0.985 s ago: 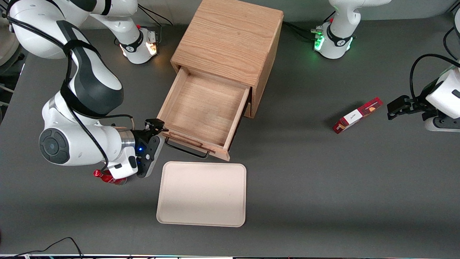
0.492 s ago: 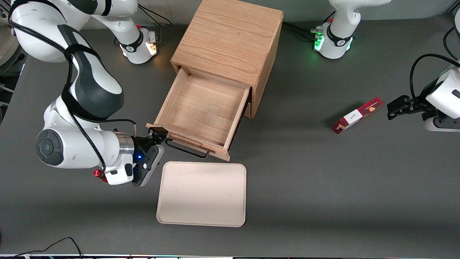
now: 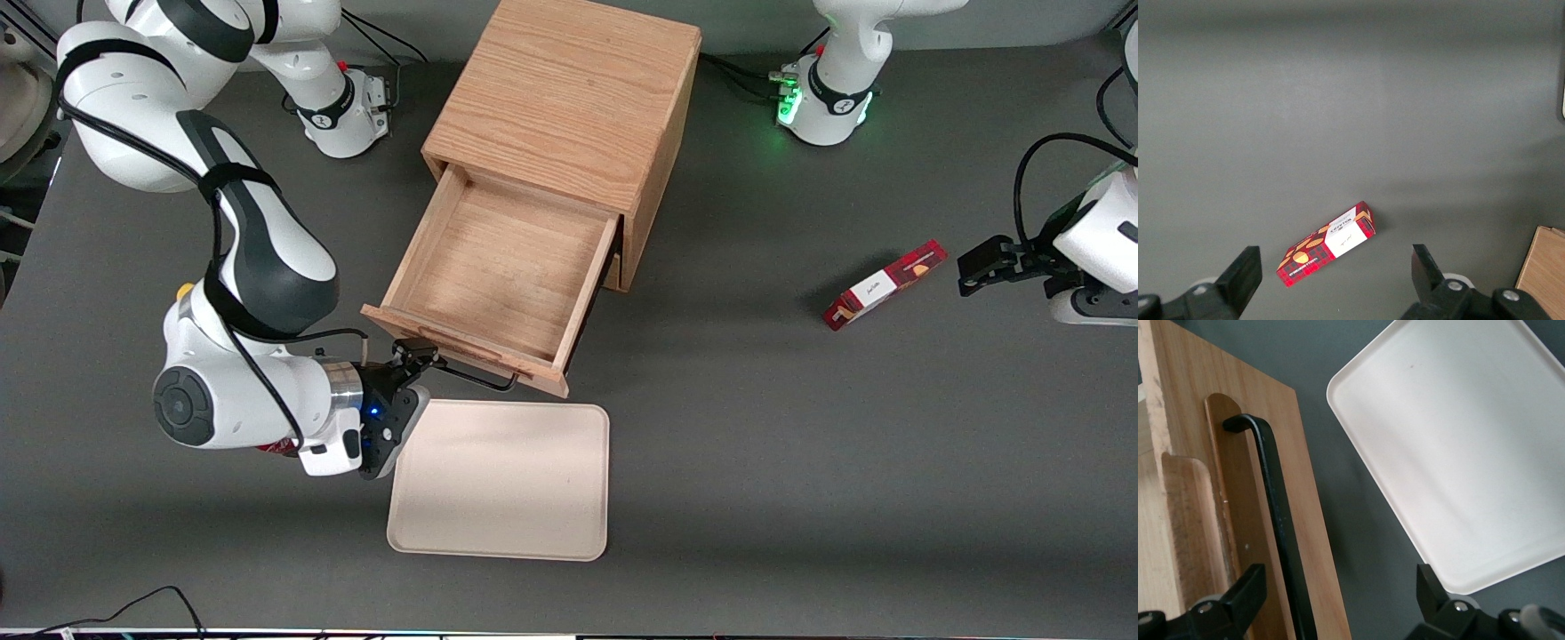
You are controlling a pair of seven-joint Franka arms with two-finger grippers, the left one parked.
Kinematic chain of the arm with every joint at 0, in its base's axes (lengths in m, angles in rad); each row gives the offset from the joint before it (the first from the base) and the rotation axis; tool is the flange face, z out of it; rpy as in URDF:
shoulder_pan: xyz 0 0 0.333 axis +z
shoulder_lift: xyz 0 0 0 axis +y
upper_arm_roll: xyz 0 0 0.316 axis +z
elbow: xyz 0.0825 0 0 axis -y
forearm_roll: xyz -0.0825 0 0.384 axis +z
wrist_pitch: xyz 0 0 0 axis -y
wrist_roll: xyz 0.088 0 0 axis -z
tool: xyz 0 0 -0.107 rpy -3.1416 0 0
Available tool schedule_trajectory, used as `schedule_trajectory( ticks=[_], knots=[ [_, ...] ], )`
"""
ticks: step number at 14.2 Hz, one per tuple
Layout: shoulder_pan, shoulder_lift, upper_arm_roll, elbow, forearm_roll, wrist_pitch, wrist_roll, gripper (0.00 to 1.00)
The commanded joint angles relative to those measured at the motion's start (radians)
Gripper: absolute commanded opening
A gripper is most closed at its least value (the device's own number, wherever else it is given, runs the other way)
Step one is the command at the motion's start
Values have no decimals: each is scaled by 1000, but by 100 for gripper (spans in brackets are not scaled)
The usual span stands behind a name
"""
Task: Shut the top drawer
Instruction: 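Lower the right gripper beside the black drawer handle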
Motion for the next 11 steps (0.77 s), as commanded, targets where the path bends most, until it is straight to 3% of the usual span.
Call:
schedule_trajectory(
  ticks=[1,11],
  knots=[
    [20,7,-10,31,10,-26,12,100],
    [35,22,-13,22,-6,-31,17,100]
  ],
)
